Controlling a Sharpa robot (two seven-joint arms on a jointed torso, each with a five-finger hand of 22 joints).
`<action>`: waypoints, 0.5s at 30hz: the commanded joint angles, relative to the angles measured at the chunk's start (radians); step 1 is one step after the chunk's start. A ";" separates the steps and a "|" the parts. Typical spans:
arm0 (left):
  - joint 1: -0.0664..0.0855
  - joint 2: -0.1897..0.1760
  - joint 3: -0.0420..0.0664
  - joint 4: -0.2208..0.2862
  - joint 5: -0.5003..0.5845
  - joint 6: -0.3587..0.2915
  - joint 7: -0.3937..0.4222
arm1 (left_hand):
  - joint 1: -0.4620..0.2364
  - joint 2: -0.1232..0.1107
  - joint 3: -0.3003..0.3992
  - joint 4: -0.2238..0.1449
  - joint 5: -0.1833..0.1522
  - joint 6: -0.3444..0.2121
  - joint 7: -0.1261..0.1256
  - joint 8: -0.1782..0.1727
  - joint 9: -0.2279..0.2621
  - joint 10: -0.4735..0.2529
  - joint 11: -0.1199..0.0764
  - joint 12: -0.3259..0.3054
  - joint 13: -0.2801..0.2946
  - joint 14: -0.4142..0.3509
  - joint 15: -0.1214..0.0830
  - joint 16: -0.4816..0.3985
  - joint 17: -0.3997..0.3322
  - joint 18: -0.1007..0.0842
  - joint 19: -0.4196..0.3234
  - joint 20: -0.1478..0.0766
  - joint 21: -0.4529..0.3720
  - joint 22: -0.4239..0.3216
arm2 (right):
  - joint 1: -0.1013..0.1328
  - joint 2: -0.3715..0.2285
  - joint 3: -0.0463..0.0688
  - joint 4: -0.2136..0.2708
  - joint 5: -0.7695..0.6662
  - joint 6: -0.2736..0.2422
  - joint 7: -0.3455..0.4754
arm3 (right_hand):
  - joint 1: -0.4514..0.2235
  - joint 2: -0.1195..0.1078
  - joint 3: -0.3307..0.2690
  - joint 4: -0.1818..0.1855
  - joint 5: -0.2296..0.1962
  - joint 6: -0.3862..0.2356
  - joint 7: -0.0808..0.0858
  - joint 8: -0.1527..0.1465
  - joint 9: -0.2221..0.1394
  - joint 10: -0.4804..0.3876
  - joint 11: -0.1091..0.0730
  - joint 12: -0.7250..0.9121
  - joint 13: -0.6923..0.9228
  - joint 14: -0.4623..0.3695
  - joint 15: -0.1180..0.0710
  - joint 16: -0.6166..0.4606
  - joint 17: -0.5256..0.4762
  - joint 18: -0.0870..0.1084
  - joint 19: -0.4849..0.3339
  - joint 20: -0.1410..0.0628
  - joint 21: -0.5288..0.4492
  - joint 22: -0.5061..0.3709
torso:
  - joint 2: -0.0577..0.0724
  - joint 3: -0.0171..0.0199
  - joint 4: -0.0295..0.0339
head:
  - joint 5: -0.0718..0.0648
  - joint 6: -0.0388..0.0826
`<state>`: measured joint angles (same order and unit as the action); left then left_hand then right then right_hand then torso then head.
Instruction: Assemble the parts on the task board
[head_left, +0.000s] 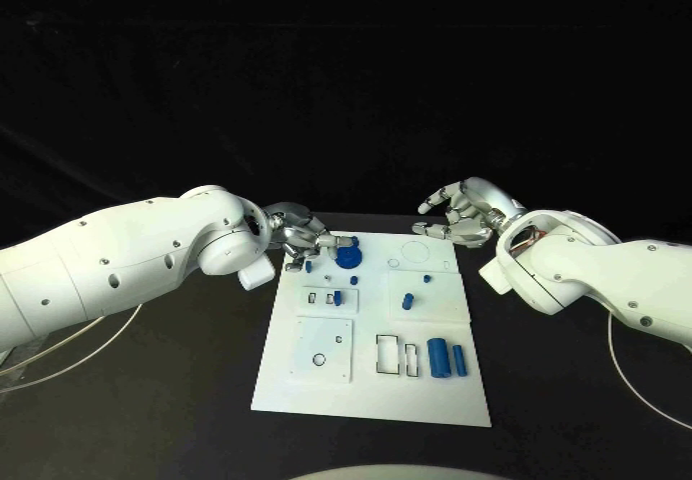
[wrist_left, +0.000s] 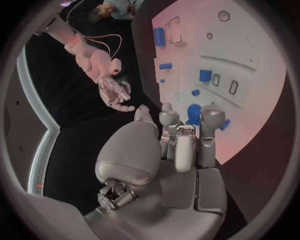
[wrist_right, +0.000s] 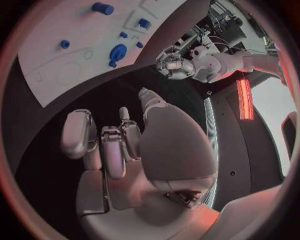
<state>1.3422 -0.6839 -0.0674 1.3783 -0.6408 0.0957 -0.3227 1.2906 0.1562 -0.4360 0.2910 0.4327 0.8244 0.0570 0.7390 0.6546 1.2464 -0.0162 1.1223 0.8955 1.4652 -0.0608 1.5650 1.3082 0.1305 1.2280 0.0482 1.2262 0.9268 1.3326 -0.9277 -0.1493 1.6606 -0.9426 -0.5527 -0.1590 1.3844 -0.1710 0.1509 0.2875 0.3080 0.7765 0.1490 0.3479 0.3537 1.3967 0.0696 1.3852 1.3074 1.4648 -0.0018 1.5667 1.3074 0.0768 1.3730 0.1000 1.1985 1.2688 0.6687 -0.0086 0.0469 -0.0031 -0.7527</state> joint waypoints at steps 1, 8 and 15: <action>0.006 0.018 -0.003 -0.009 -0.134 0.115 -0.106 | -0.012 -0.007 -0.027 0.003 0.008 -0.007 -0.008 0.036 0.045 0.007 -0.002 0.039 0.043 0.105 -0.007 0.005 0.262 -0.011 0.001 -0.003 0.017 0.026 | 0.001 0.000 0.000 -0.004 0.028 0.017 0.010 | -0.004 -0.005 0.005 0.000 0.005 0.000 -0.004 0.006 -0.001 0.002 -0.007 -0.002 0.026 0.101 -0.006 -0.003 0.241 0.018 -0.002 -0.002 -0.001 0.001 | -0.001 0.0018 -0.0011 | 0.002 -0.005; 0.018 0.060 -0.012 -0.042 -0.146 0.131 -0.220 | -0.022 0.015 -0.027 0.004 0.131 -0.037 -0.024 0.121 0.155 0.018 -0.016 0.105 0.114 0.106 -0.018 0.006 0.263 -0.019 0.012 -0.012 0.055 0.095 | 0.001 0.001 0.000 -0.013 0.029 0.027 -0.004 | -0.004 -0.007 0.007 0.001 0.012 0.000 -0.004 0.009 -0.001 0.001 -0.008 -0.003 0.024 0.100 -0.007 -0.003 0.241 0.018 -0.002 -0.003 -0.002 0.001 | -0.001 0.0006 0.0011 | 0.000 -0.010; 0.025 0.090 -0.019 -0.070 -0.112 0.173 -0.305 | -0.040 -0.001 -0.027 0.003 0.079 -0.127 0.007 0.122 0.190 -0.084 0.013 0.071 0.047 0.106 0.006 0.006 0.263 -0.017 -0.022 0.005 0.045 0.090 | 0.002 0.003 -0.001 -0.019 0.029 0.033 -0.013 | -0.006 -0.010 0.009 0.001 0.028 -0.002 -0.004 0.012 -0.002 0.000 -0.008 -0.004 0.022 0.100 -0.007 -0.004 0.239 0.018 -0.002 -0.003 -0.006 -0.001 | 0.001 -0.0011 0.0008 | -0.002 -0.016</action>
<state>1.3654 -0.5992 -0.0859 1.3111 -0.7570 0.2140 -0.5505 1.2550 0.1576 -0.4359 0.2910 0.5145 0.7033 0.0621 0.8582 0.8427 1.1682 -0.0059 1.1945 0.9445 1.4668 -0.0584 1.5673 1.3081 0.1307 1.2104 0.0543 1.2731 1.0155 1.3337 -0.9260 -0.1498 1.6424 -0.9153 -0.5406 -0.1646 1.3838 -0.1716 0.1524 0.2883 0.3326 0.7765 0.1490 0.3564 0.3535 1.3968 0.0696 1.3852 1.3073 1.4648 -0.0018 1.5667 1.3074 0.0767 1.3730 0.1001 1.1985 1.2687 0.6681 -0.0088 0.0469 -0.0041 -0.7661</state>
